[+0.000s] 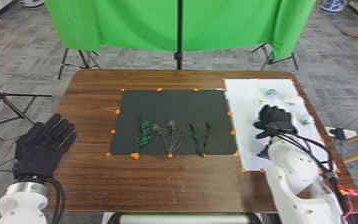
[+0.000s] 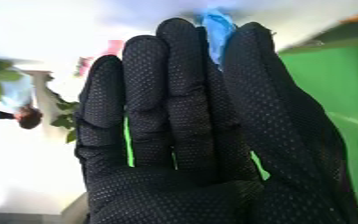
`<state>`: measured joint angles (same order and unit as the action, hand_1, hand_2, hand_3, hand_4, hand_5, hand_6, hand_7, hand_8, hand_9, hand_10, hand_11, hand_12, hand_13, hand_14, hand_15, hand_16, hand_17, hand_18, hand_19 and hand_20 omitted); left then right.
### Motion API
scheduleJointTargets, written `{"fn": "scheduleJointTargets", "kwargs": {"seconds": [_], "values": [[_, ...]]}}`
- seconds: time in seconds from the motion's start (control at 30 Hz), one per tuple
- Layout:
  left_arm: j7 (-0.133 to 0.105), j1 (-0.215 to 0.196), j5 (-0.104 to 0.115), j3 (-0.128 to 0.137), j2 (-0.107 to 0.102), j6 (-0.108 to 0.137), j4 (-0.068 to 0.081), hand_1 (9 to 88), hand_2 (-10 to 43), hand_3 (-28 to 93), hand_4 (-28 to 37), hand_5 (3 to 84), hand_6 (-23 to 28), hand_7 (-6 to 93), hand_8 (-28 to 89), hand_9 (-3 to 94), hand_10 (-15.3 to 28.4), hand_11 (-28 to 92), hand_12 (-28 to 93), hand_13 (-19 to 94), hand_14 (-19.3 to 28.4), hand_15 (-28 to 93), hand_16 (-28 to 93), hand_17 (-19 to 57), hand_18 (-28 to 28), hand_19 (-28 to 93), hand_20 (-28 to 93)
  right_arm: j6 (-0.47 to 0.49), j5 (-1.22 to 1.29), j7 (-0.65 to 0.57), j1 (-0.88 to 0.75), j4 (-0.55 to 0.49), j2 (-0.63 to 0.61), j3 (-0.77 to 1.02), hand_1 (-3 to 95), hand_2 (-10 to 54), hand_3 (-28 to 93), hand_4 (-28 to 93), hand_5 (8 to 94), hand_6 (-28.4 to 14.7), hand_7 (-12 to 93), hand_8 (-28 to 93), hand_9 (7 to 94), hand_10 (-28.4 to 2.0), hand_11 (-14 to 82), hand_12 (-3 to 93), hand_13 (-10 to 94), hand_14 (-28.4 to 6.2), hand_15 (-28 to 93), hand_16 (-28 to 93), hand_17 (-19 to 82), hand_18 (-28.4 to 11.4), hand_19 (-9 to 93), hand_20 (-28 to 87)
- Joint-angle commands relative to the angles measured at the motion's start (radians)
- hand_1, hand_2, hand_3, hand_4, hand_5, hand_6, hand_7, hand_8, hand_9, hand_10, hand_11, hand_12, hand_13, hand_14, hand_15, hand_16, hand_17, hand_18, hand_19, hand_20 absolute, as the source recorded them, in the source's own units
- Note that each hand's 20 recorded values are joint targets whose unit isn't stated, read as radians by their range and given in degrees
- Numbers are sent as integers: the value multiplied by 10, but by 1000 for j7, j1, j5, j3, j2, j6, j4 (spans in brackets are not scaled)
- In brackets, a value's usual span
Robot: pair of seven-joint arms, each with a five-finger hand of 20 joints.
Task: Arrange flowers
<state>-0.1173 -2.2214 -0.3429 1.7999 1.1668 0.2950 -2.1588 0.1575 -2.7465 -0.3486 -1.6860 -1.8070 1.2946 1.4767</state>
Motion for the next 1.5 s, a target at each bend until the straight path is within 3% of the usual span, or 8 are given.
{"fn": "scheduleJointTargets", "kwargs": {"seconds": [0.03,0.3,0.47,0.57,0.7,1.0,1.17,1.5], "values": [[-14,-15,21,-9,4,-17,16,296,137,760,-236,476,97,126,-86,406,147,221,131,305,154,439,-62,-38,146,329,163,-126,-15,128,49,-63,0,-152,624,-44,590,-283,677,-13,417,50,797,-104,166,457,554,-102,527,400,268,-197,757,410],[-20,-3,10,-26,-15,-14,29,272,133,759,-258,473,97,122,-85,405,147,217,131,305,154,433,-59,-38,146,324,165,-94,-51,243,255,-13,118,-446,605,-55,633,-283,685,-19,410,54,803,-104,155,454,562,-106,525,395,278,-209,766,411],[-15,38,-14,-71,-41,20,41,271,137,757,-266,471,98,120,-85,405,147,215,131,305,154,432,-58,-38,146,323,167,-41,-94,346,310,22,182,-511,596,-59,653,-283,697,-26,388,61,807,-109,146,447,568,-114,523,387,280,-218,779,416],[-6,75,-56,-98,-54,21,51,231,156,750,-278,462,99,115,-84,403,147,215,132,304,155,432,-57,-38,146,323,167,-24,-85,347,350,61,199,-546,589,-61,666,-283,696,-27,381,70,803,-110,142,447,565,-116,521,384,278,-220,780,416],[-5,103,-65,-118,-74,21,55,211,163,745,-281,458,100,113,-82,401,148,213,131,304,157,433,-57,-37,145,320,166,43,-158,402,386,158,261,-539,580,-61,676,-283,688,-25,382,71,795,-113,138,437,560,-117,518,377,273,-220,777,414],[-44,96,-49,-122,-88,23,40,219,159,746,-283,459,101,114,-82,400,150,215,132,291,153,414,-61,-30,138,306,159,127,-331,399,349,264,347,-525,574,-63,681,-283,681,-21,392,58,786,-119,147,421,553,-120,519,365,271,-222,777,414],[-85,58,-10,-101,-98,59,22,158,212,713,-283,445,103,107,-80,402,151,216,131,290,154,413,-58,-30,137,305,159,131,-433,427,305,298,414,-498,574,-63,682,-283,677,-21,396,55,782,-119,149,419,549,-122,520,363,269,-224,778,414],[-78,64,-10,-99,-97,67,22,193,191,720,-283,448,106,115,-78,403,153,219,132,297,157,431,-56,-34,139,314,163,109,-466,428,299,316,437,-487,585,-90,695,-283,655,-27,380,33,768,-119,136,421,534,-119,522,367,259,-226,775,420]]}}
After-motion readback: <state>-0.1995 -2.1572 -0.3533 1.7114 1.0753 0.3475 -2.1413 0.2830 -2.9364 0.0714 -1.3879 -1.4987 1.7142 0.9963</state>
